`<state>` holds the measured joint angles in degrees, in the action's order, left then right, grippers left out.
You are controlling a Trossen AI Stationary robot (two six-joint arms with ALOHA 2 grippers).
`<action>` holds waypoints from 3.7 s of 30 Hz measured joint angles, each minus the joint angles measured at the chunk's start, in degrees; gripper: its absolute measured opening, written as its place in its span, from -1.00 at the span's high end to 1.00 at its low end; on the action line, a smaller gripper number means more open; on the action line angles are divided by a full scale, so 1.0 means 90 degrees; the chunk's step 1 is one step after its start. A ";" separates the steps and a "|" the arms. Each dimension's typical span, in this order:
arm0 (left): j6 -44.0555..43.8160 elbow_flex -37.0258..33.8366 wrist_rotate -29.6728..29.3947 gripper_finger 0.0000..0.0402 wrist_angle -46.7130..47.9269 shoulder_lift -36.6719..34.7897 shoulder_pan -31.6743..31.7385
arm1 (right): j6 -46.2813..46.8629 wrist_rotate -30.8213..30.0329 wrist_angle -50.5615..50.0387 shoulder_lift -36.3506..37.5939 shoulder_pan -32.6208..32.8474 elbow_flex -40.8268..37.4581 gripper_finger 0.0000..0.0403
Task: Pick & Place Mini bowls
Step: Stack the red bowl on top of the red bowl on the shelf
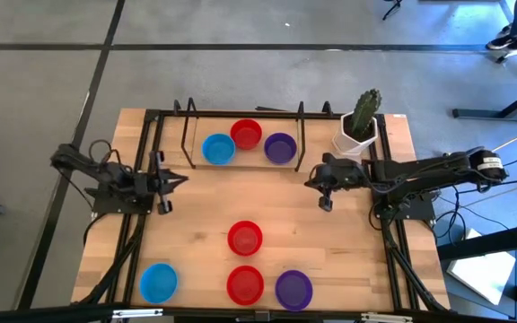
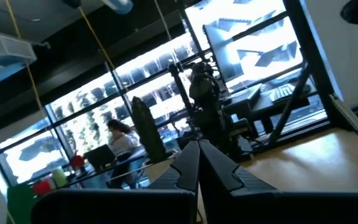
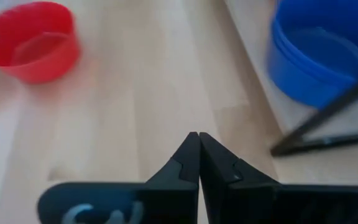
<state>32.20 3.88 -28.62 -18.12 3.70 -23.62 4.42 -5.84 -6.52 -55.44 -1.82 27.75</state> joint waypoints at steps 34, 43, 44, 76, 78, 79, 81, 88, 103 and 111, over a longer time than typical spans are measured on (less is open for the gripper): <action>-0.1231 -0.0376 0.1775 0.97 0.1461 -0.0400 0.0986 | -0.0872 0.0492 0.2477 -0.0052 0.0807 0.0000 0.97; -0.1228 -0.0376 0.1824 0.95 0.1461 -0.0400 0.0984 | -0.0327 -0.0522 0.1246 -0.1370 0.1060 0.1365 0.52; -0.1228 -0.0376 0.1826 0.96 0.1461 -0.0400 0.0984 | -0.0318 -0.0408 0.1068 -0.1644 0.1107 0.1638 0.45; -0.1211 -0.0376 0.1800 0.98 0.1471 -0.0398 0.0984 | -0.3017 -0.0018 -0.0408 -0.5761 0.2392 0.4714 -0.04; -0.1211 -0.0376 0.1792 0.98 0.1469 -0.0398 0.0984 | -0.3022 -0.0015 -0.0356 -0.5762 0.2392 0.4714 -0.02; -0.1211 -0.0376 0.1787 0.97 0.1471 -0.0398 0.0984 | -0.3023 -0.0005 -0.0308 -0.5796 0.2392 0.4714 0.00; -0.1213 -0.0376 0.1787 0.97 0.1469 -0.0398 0.0984 | -0.3058 -0.0001 -0.0220 -0.5882 0.2392 0.4714 0.04; -0.1212 -0.0376 0.1785 0.98 0.1470 -0.0395 0.0984 | -0.3336 -0.0015 -0.0123 -0.6356 0.2392 0.4713 0.22; -0.1227 -0.0376 0.1785 0.98 0.1471 -0.0395 0.0982 | -0.3271 -0.0911 -0.0805 -0.6377 0.2399 0.5172 0.92; -0.1221 -0.0376 0.1785 0.96 0.1473 -0.0395 0.0983 | -0.3374 -0.1067 -0.1764 -0.5562 0.2404 0.5552 0.97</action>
<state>21.21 0.49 -12.56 -4.87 0.14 -14.77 -25.95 -15.44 -22.39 -105.49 19.81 77.71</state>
